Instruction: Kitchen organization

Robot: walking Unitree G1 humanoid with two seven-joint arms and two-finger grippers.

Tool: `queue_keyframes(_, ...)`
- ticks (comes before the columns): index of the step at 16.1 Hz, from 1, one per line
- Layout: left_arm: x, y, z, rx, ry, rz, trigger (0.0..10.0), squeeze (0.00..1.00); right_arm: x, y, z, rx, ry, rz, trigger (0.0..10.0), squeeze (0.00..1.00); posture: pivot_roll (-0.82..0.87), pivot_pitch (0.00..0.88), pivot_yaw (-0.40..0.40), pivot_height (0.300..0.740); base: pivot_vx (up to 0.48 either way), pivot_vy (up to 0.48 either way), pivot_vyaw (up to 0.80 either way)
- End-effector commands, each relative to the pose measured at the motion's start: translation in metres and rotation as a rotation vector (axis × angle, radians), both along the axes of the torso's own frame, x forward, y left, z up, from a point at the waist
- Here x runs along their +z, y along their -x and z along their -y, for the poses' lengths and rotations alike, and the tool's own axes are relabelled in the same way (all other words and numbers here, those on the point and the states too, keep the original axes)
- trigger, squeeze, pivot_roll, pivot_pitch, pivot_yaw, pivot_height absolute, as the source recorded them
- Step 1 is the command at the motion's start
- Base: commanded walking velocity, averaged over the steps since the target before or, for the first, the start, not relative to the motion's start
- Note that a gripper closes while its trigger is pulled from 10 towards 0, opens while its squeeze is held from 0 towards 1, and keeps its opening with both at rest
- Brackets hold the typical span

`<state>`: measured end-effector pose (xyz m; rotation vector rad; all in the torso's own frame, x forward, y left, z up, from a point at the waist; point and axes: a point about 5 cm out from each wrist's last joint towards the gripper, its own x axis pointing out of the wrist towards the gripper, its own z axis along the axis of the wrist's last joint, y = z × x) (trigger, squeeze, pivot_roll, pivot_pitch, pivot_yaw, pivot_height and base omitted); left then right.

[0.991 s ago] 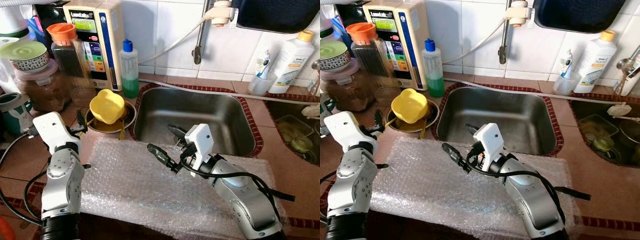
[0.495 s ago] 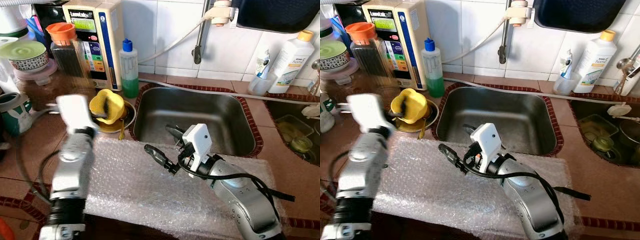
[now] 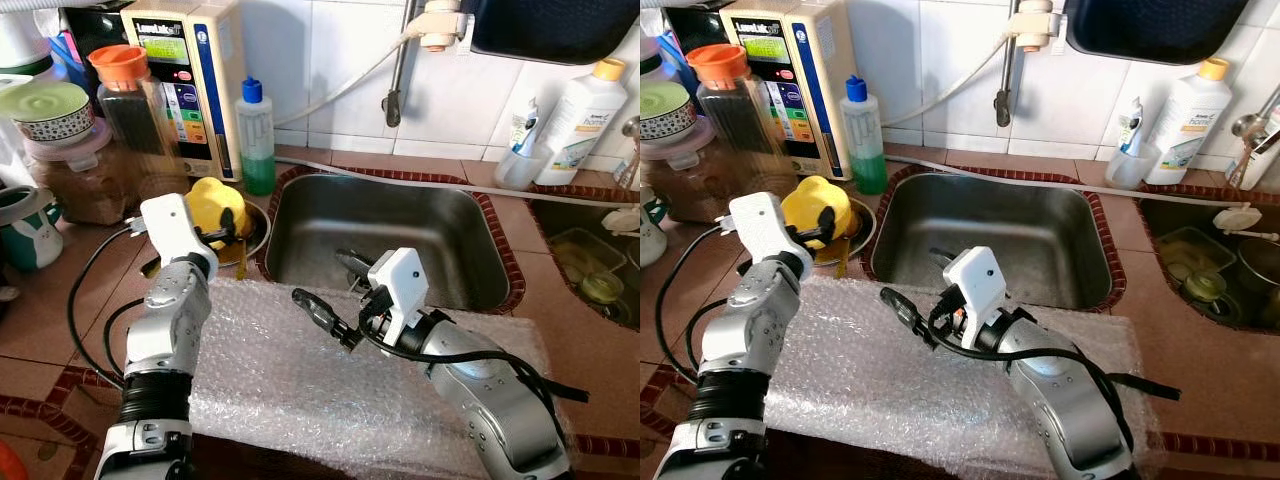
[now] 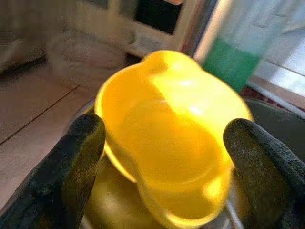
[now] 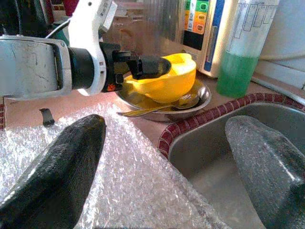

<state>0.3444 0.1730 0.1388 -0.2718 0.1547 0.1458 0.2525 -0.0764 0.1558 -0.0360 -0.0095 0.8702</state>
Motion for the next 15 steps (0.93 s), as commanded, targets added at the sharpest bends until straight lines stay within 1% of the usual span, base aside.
queue_keyframes(1,0.002,-0.004,-0.001,0.034,0.042,-0.027,10.0,0.00,0.003,0.001,0.000,-0.004,0.007,0.011,10.0,1.00,0.03,0.016,0.028,0.740,0.000,0.000,0.00)
queue_keyframes(8,0.004,-0.004,0.001,0.033,0.111,-0.061,10.0,0.00,0.003,0.001,-0.004,-0.001,0.011,0.019,10.0,1.00,0.04,0.014,0.031,0.740,0.000,0.000,0.00)
queue_keyframes(11,0.011,-0.005,-0.001,0.034,0.086,-0.026,10.0,0.00,0.003,0.000,-0.005,0.000,0.012,0.021,10.0,1.00,0.04,0.013,0.030,0.740,0.000,0.000,0.00)
queue_keyframes(12,0.017,-0.005,-0.001,0.028,0.047,0.007,10.0,0.00,0.003,-0.001,-0.005,-0.002,0.014,0.022,10.0,1.00,0.04,0.013,0.030,0.740,0.000,0.000,0.00)
queue_keyframes(13,0.018,-0.004,-0.001,0.029,0.037,0.015,10.0,0.00,0.002,-0.001,-0.005,-0.003,0.015,0.022,10.0,1.00,0.04,0.013,0.030,0.740,0.000,0.000,0.00)
queue_keyframes(14,0.028,-0.003,0.000,0.011,-0.047,0.099,10.0,0.00,0.002,0.000,-0.005,-0.004,0.014,0.020,10.0,1.00,0.04,0.015,0.031,0.740,0.000,0.000,0.00)
queue_keyframes(15,0.033,-0.002,0.000,0.010,-0.092,0.143,10.0,0.00,0.001,0.000,-0.005,-0.005,0.014,0.019,10.0,1.00,0.04,0.015,0.031,0.740,0.000,0.000,0.00)
